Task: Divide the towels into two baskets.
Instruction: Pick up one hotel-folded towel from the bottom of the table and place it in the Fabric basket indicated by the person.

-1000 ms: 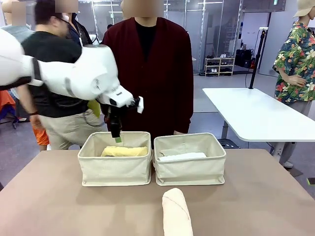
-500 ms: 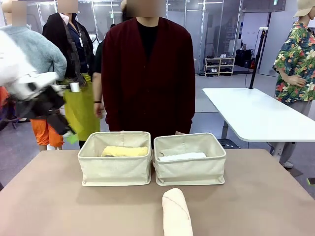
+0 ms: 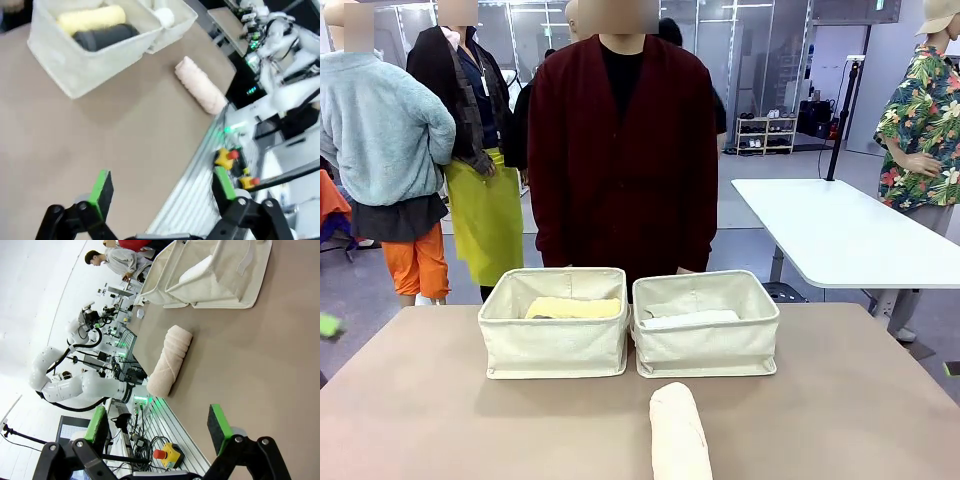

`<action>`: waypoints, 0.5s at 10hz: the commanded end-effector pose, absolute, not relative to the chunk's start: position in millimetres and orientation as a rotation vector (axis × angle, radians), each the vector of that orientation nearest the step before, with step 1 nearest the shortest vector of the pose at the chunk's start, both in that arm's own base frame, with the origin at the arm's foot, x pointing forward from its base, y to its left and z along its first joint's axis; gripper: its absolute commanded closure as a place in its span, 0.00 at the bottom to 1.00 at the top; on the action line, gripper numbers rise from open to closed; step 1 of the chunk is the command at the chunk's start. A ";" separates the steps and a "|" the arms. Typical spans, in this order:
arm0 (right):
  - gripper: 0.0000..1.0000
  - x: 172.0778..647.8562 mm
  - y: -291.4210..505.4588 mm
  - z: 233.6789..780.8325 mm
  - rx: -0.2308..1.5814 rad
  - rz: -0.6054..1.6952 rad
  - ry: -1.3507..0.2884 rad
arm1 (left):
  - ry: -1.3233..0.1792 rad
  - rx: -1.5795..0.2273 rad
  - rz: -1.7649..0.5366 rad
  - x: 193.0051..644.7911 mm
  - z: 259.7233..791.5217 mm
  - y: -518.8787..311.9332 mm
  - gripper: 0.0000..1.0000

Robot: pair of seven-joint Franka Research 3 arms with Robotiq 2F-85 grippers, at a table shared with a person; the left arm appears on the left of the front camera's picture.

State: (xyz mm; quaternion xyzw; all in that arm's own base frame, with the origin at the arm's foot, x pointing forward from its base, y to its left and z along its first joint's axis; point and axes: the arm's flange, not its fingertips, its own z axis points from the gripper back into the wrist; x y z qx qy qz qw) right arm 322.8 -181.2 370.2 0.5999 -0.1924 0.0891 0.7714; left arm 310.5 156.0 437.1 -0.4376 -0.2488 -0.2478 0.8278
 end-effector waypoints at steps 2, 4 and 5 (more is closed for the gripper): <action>0.00 318.6 -181.3 373.0 1.300 0.209 -0.410 | -0.537 -1.198 -0.436 312.4 395.4 200.7 0.00; 0.00 318.6 -181.3 373.0 1.300 0.209 -0.410 | -0.490 -1.246 -0.362 314.6 367.1 215.3 0.00; 0.00 318.6 -181.3 373.0 1.300 0.209 -0.410 | -0.534 -1.214 -0.368 325.5 368.7 217.4 0.00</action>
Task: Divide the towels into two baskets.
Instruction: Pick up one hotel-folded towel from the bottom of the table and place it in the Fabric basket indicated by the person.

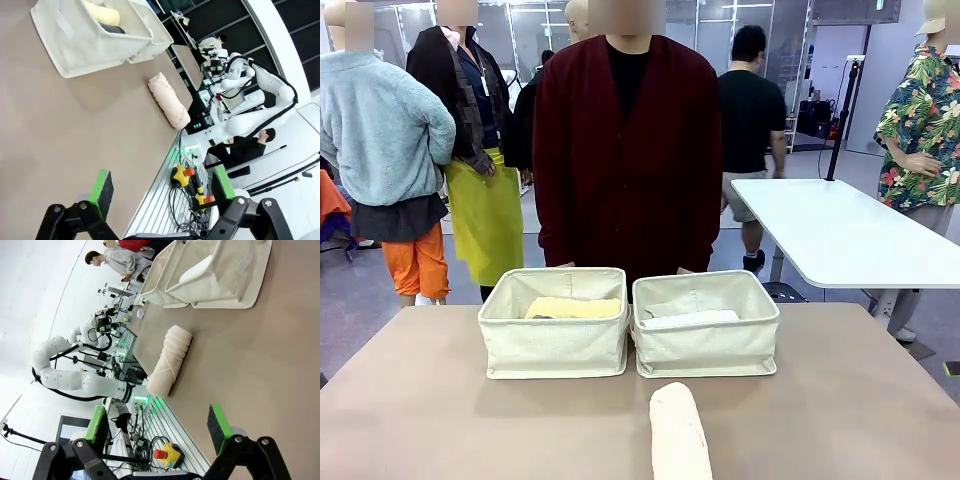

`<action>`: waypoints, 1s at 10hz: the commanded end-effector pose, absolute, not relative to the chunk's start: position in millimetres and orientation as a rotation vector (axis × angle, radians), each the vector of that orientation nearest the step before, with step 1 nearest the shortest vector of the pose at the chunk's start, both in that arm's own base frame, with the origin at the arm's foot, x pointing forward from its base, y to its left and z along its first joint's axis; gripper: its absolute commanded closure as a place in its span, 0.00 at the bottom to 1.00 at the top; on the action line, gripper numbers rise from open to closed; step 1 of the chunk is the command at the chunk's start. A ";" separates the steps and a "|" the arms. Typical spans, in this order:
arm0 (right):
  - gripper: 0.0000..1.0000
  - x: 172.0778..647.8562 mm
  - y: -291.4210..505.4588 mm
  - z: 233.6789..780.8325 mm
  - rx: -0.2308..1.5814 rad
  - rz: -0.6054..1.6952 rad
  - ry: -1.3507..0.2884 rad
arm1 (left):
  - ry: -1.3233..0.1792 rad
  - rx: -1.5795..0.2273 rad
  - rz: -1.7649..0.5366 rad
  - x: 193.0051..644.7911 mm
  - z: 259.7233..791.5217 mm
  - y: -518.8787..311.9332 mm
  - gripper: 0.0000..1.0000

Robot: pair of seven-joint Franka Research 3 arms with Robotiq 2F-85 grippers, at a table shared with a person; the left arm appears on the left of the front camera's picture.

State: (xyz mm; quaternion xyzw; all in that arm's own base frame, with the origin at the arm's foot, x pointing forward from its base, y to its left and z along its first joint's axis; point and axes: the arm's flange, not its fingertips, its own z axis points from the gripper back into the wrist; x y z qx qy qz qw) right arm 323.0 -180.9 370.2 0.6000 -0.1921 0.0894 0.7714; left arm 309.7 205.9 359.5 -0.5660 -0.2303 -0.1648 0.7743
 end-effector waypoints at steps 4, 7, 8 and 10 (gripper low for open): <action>0.00 318.6 -181.3 373.0 1.300 0.209 -0.410 | -0.499 -1.215 -0.372 297.8 368.1 202.0 0.00; 0.00 318.6 -181.3 373.0 1.300 0.209 -0.410 | -0.499 -1.215 -0.372 297.8 368.1 202.0 0.00; 0.00 318.6 -181.3 373.0 1.300 0.209 -0.410 | -0.499 -1.215 -0.372 297.8 368.1 202.0 0.00; 0.00 318.6 -181.3 373.0 1.300 0.209 -0.410 | -0.499 -1.215 -0.372 297.8 368.1 202.0 0.00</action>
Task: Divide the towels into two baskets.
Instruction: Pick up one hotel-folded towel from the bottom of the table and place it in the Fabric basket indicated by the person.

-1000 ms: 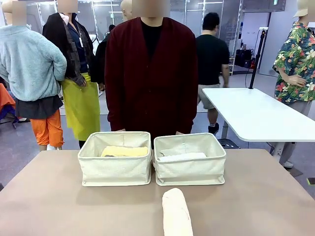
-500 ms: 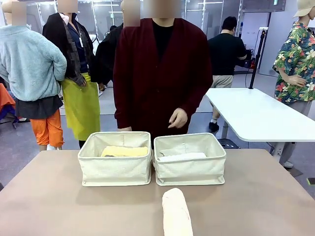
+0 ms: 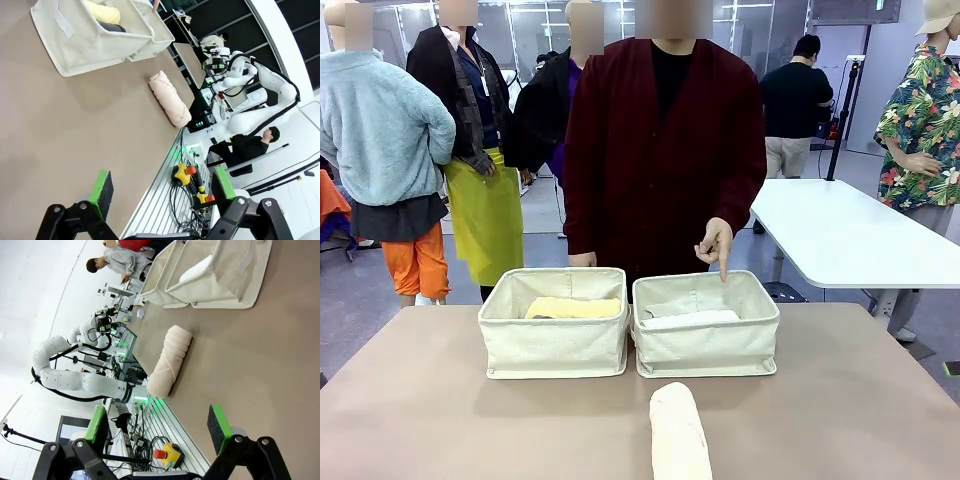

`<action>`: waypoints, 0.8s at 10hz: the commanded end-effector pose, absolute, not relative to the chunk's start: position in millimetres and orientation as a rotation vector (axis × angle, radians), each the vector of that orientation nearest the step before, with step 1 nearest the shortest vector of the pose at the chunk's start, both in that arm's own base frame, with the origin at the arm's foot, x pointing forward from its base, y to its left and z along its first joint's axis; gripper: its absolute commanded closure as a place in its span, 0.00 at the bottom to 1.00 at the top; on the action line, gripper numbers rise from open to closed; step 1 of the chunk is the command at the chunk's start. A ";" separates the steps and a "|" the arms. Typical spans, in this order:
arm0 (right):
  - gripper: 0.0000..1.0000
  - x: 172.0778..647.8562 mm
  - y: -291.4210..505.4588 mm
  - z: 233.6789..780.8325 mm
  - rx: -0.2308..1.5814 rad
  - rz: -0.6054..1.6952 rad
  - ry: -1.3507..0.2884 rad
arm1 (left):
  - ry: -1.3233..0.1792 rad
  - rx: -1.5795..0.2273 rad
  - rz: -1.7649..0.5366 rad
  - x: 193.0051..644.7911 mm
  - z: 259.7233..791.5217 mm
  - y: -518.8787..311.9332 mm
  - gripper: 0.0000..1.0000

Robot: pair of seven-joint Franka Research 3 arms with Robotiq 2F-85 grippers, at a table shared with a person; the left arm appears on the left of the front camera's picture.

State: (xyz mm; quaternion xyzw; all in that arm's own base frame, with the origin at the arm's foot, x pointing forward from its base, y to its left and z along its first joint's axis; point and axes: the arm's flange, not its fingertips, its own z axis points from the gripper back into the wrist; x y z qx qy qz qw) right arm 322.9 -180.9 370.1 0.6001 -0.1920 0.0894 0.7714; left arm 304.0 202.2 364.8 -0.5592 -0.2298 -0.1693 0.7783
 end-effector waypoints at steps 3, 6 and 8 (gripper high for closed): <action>0.00 322.9 -180.9 370.1 1.301 0.194 -0.416 | -0.499 -1.215 -0.372 297.8 368.1 202.0 0.00; 0.00 333.9 -79.7 388.8 1.154 0.133 -0.320 | -0.499 -1.215 -0.372 297.8 368.1 202.0 0.00; 0.00 334.2 13.6 390.7 1.025 0.062 -0.245 | -0.499 -1.215 -0.372 297.8 368.1 202.0 0.00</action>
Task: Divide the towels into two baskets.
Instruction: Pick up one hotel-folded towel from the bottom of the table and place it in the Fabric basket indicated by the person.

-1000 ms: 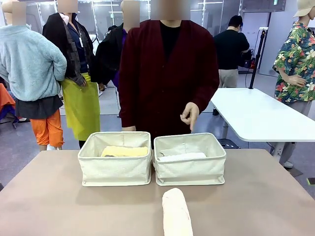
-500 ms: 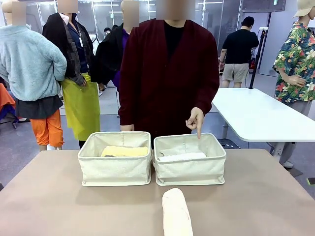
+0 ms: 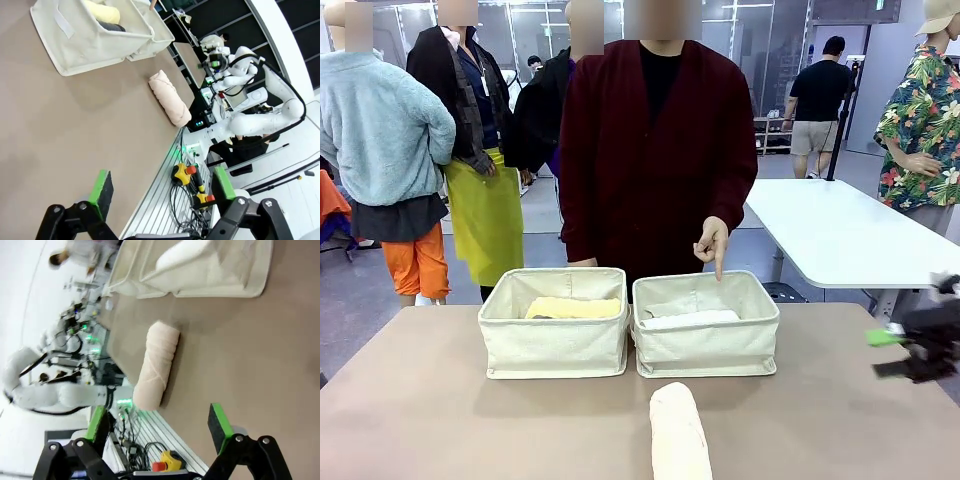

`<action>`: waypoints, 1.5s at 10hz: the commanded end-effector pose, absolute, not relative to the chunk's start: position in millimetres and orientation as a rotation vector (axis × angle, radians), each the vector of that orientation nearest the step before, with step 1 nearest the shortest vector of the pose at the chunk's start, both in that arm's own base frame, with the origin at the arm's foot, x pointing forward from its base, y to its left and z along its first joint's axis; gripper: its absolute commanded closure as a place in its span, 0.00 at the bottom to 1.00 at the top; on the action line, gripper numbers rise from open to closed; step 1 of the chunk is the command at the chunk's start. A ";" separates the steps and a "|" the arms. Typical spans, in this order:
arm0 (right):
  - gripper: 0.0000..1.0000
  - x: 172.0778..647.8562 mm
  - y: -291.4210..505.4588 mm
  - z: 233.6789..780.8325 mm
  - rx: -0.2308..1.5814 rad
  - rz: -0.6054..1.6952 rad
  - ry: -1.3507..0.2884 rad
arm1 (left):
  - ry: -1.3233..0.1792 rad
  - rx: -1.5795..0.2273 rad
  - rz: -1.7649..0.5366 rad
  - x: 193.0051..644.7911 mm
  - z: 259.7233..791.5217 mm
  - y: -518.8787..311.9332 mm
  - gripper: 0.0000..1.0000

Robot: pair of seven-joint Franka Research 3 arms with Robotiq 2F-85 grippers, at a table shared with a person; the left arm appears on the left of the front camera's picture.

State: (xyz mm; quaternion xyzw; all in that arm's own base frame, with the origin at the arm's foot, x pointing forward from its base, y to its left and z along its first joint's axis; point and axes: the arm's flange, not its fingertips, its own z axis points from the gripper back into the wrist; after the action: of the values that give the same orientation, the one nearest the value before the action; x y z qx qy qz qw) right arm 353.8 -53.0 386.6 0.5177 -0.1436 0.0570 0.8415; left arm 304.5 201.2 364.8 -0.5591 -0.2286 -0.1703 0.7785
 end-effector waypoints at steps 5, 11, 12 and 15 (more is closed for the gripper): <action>0.00 331.1 161.5 344.1 0.810 0.028 -0.151 | -0.499 -1.215 -0.372 297.8 368.1 202.0 0.00; 0.00 326.2 216.7 306.7 0.701 0.054 -0.118 | -0.499 -1.215 -0.372 297.8 368.1 202.0 0.00; 0.00 328.5 224.3 301.7 0.674 0.054 -0.130 | -0.499 -1.215 -0.372 297.8 368.1 202.0 0.00; 0.00 332.1 243.0 296.6 0.673 0.059 -0.132 | -0.499 -1.215 -0.372 297.8 368.1 202.0 0.00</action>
State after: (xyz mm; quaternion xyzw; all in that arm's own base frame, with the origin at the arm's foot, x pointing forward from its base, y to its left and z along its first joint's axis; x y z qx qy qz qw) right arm 337.2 232.3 301.1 0.3364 -0.0561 0.0442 0.9390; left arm 303.0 201.4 365.1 -0.5587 -0.2296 -0.1694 0.7787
